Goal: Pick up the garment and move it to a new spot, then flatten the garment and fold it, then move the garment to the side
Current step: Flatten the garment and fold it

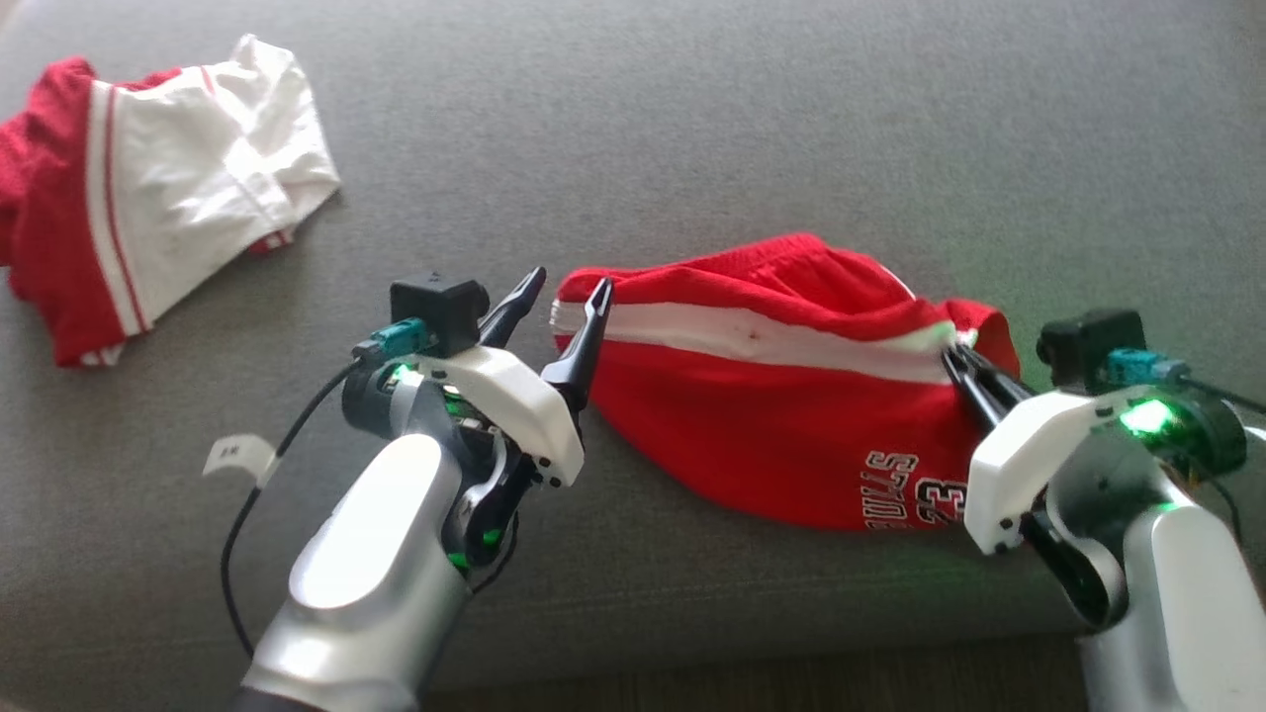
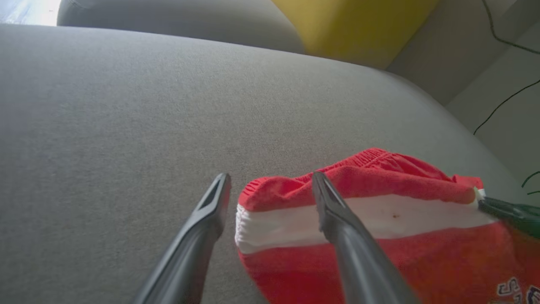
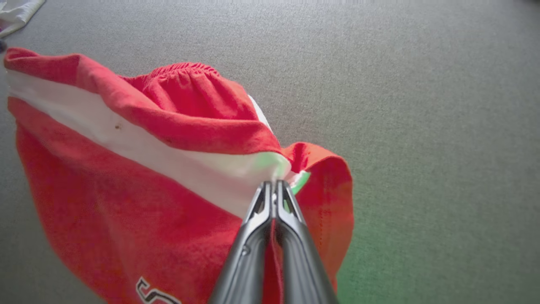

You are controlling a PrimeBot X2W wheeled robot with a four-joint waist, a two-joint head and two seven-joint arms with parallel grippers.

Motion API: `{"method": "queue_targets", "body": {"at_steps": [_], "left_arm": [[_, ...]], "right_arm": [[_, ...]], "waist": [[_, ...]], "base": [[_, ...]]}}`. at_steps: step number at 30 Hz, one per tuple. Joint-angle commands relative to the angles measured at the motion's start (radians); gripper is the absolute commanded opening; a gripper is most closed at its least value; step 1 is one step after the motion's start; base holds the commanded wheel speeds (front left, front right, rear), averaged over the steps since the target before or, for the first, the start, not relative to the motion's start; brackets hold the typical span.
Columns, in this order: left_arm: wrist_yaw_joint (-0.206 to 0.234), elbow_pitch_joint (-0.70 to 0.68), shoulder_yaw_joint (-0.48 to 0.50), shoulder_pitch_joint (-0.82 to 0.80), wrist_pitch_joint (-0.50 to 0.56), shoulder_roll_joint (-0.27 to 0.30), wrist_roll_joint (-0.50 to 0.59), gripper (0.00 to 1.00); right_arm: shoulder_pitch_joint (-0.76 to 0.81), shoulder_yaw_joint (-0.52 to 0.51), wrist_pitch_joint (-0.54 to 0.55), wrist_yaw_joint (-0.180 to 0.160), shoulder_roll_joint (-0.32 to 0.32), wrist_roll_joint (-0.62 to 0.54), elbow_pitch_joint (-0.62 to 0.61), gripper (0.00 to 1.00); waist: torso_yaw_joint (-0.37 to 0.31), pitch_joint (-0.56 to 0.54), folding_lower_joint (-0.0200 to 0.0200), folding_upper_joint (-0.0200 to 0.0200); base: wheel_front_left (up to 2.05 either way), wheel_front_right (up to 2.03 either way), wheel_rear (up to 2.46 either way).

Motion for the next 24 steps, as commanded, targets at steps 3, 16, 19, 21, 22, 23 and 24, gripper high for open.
{"method": "queue_targets", "body": {"at_steps": [3,16,19,21,22,23,24], "left_arm": [[-0.005,-0.011,0.025,-0.048,0.021,0.012,-0.011,1.00],[-0.017,-0.082,-0.005,-0.020,0.132,0.053,-0.042,0.00],[-0.029,-0.104,-0.001,-0.023,0.124,0.051,-0.064,0.00],[-0.032,-0.128,0.009,-0.029,0.105,0.052,-0.072,0.00],[-0.031,-0.144,0.018,-0.030,0.094,0.053,-0.077,0.00],[-0.031,-0.161,0.026,-0.029,0.087,0.056,-0.082,0.00],[-0.028,-0.181,0.035,-0.025,0.078,0.061,-0.086,0.00]], "right_arm": [[-0.048,0.019,-0.019,0.000,-0.001,0.002,-0.030,0.00],[-0.054,0.012,-0.020,0.000,-0.005,-0.001,-0.018,0.00],[-0.064,0.013,-0.032,0.000,-0.010,0.001,-0.025,0.00],[-0.075,0.010,-0.045,0.000,-0.016,0.001,-0.028,0.00],[-0.082,0.008,-0.052,0.000,-0.019,0.000,-0.030,0.00],[-0.088,0.007,-0.057,0.000,-0.020,0.000,-0.030,0.00],[-0.092,0.006,-0.061,0.000,-0.021,0.001,-0.031,0.00]], "waist": [[-0.017,0.020,-0.0001,0.0000],[-0.016,0.019,-0.0001,0.0000],[-0.018,0.017,-0.0001,0.0000],[-0.020,0.011,-0.0001,0.0000],[-0.022,0.007,-0.0001,0.0000],[-0.023,0.003,-0.0001,0.0000],[-0.024,-0.001,-0.0001,0.0000]], "base": [[0.00,0.00,0.00],[0.00,0.00,0.00],[0.00,0.00,0.00],[0.00,0.00,0.00],[0.00,0.00,0.00],[0.00,0.00,0.00],[0.00,0.00,0.00]]}}
